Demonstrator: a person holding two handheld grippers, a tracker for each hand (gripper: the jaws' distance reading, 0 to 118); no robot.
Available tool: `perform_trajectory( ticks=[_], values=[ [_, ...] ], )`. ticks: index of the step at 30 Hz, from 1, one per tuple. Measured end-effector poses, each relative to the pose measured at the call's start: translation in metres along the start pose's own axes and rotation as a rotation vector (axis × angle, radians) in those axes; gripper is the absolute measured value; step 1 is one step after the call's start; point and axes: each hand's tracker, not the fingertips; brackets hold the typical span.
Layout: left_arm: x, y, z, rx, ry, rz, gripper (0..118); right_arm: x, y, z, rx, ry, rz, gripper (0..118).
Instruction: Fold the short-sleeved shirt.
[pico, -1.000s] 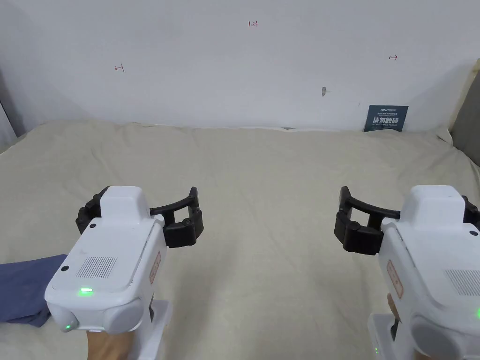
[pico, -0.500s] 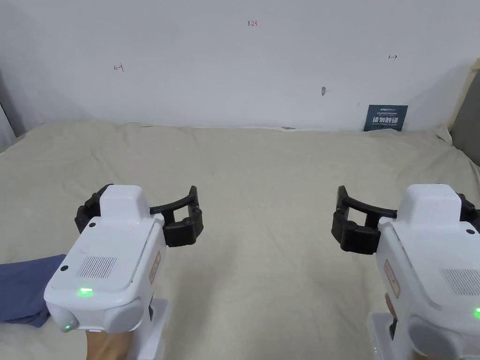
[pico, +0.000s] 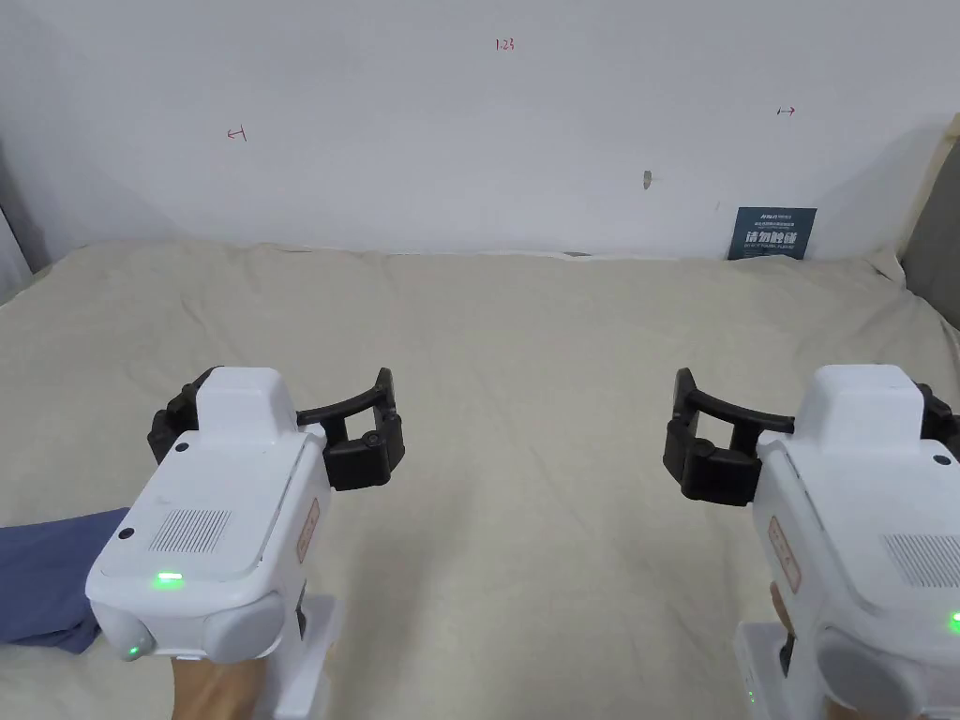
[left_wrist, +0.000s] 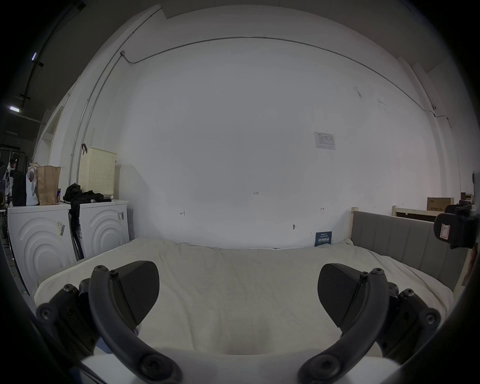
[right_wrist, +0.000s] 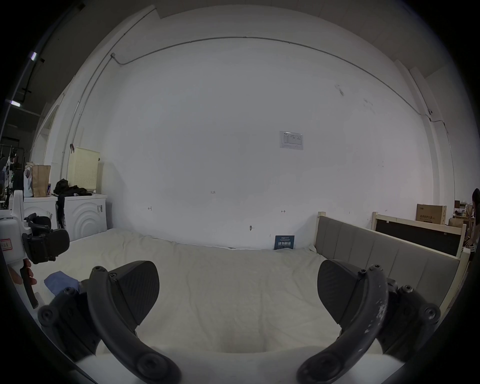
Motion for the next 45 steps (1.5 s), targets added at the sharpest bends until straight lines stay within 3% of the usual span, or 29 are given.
perform_trajectory(
  ticks=[14, 16, 19, 23, 25, 28, 45],
  values=[
    [-0.002, -0.001, 0.002, -0.007, 0.001, 0.005, 118, 0.001, 0.001, -0.003, -0.018, 0.002, -0.023, 118],
    [-0.002, 0.0, 0.003, -0.007, -0.002, 0.01, 118, -0.001, 0.004, -0.004, -0.072, -0.042, -0.041, 118],
    [-0.003, 0.001, 0.005, -0.007, -0.008, 0.012, 118, -0.004, 0.007, -0.009, -0.198, -0.108, -0.097, 118],
    [-0.004, 0.002, 0.007, -0.006, -0.016, 0.01, 118, 0.002, 0.017, -0.017, -0.471, -0.138, -0.231, 118],
    [-0.005, 0.002, 0.008, -0.004, -0.02, 0.014, 118, 0.004, 0.018, -0.018, -0.537, -0.173, -0.283, 118],
    [-0.005, 0.002, 0.008, -0.007, -0.019, 0.02, 118, 0.01, 0.019, -0.019, -0.555, -0.138, -0.326, 118],
    [-0.007, 0.001, 0.008, -0.012, -0.019, 0.024, 118, 0.003, 0.022, -0.019, -0.492, -0.121, -0.234, 118]
  ],
)
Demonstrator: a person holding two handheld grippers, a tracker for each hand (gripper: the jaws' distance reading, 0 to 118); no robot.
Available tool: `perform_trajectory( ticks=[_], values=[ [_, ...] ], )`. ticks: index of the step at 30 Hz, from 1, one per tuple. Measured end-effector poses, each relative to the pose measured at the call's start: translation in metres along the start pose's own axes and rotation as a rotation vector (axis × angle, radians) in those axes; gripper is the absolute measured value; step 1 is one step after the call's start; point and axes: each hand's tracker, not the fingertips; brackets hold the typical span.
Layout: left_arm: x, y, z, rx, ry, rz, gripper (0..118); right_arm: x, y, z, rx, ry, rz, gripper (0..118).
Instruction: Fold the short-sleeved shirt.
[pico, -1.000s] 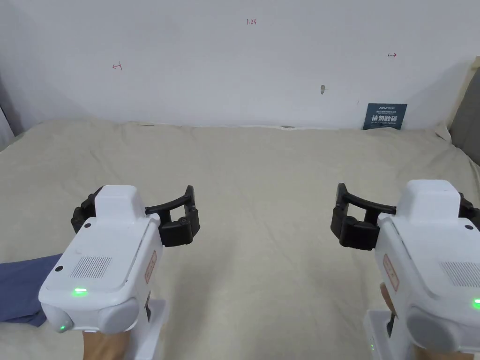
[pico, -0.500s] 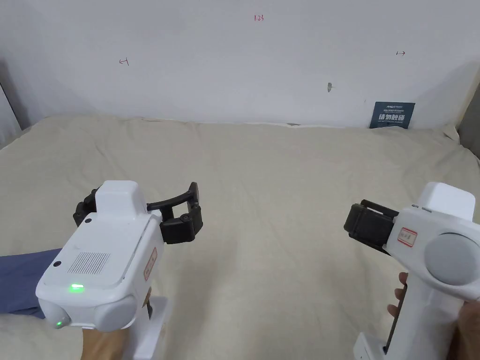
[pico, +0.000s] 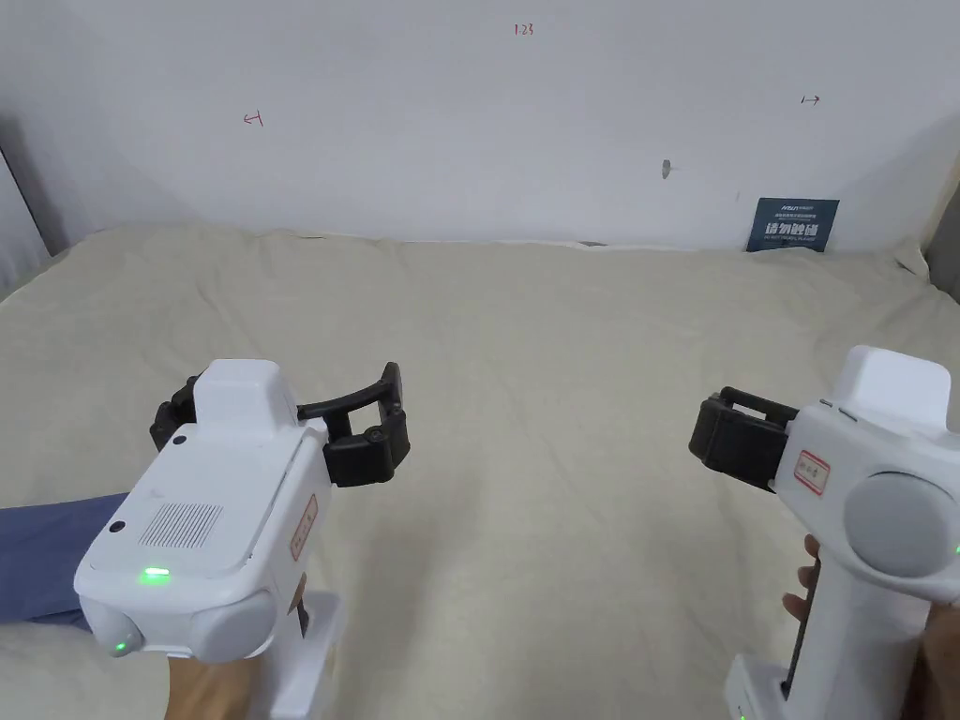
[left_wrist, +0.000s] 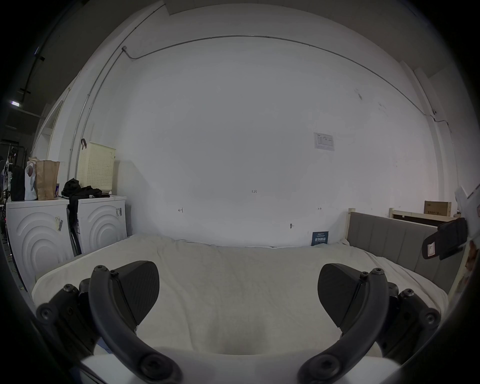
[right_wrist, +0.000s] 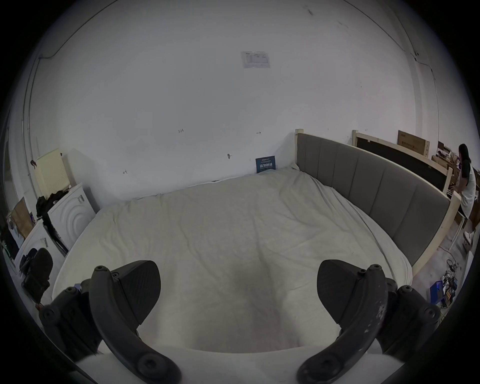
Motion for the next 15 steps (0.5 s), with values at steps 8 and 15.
perform_trajectory(
  ticks=[8, 15],
  values=[
    [-0.001, 0.001, 0.001, 0.007, 0.006, 0.001, 118, 0.005, -0.015, -0.003, 0.286, 0.092, 0.057, 118],
    [-0.001, 0.0, 0.001, 0.013, 0.009, 0.001, 118, 0.01, -0.025, 0.0, 0.457, 0.166, 0.078, 118]
  ],
)
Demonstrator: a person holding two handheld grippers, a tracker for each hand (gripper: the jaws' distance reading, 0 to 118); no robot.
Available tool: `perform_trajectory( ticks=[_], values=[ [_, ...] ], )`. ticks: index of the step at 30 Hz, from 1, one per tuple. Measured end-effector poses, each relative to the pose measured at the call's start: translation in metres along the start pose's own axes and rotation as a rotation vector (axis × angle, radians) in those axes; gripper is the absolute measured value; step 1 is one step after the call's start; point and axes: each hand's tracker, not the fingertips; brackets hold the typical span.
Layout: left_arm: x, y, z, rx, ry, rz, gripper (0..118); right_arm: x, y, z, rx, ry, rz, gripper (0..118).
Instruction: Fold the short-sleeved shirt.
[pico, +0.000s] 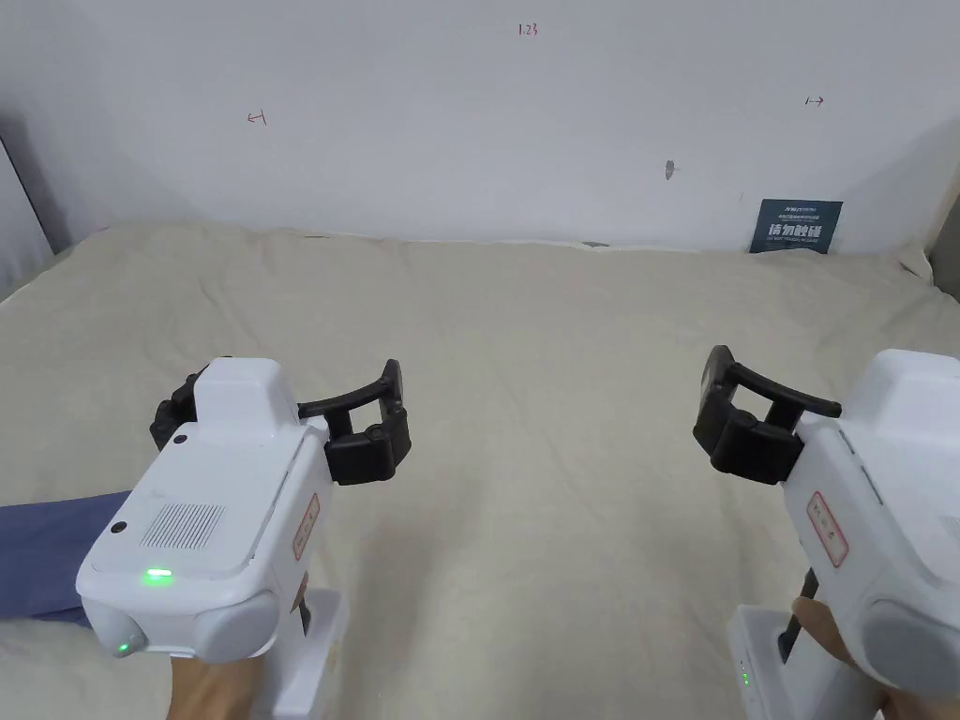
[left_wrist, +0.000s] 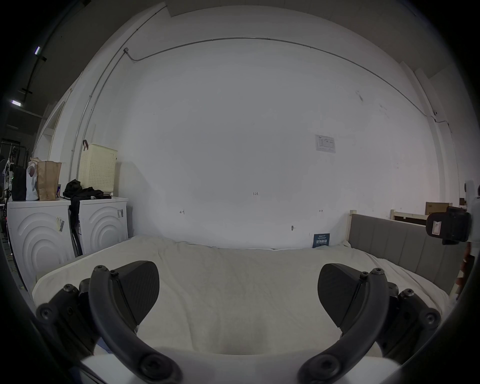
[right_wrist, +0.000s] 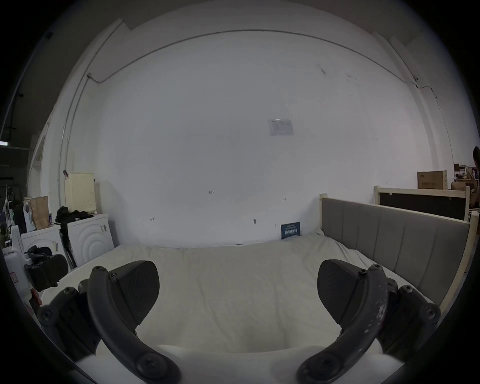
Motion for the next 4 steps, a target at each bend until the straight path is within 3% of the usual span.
perform_trajectory(
  ticks=[4],
  values=[
    [0.0006, -0.0004, -0.0002, 0.001, 0.001, 0.0, 118, -0.0042, -0.0021, 0.0028, 0.044, -0.038, 0.062, 118]
  ],
)
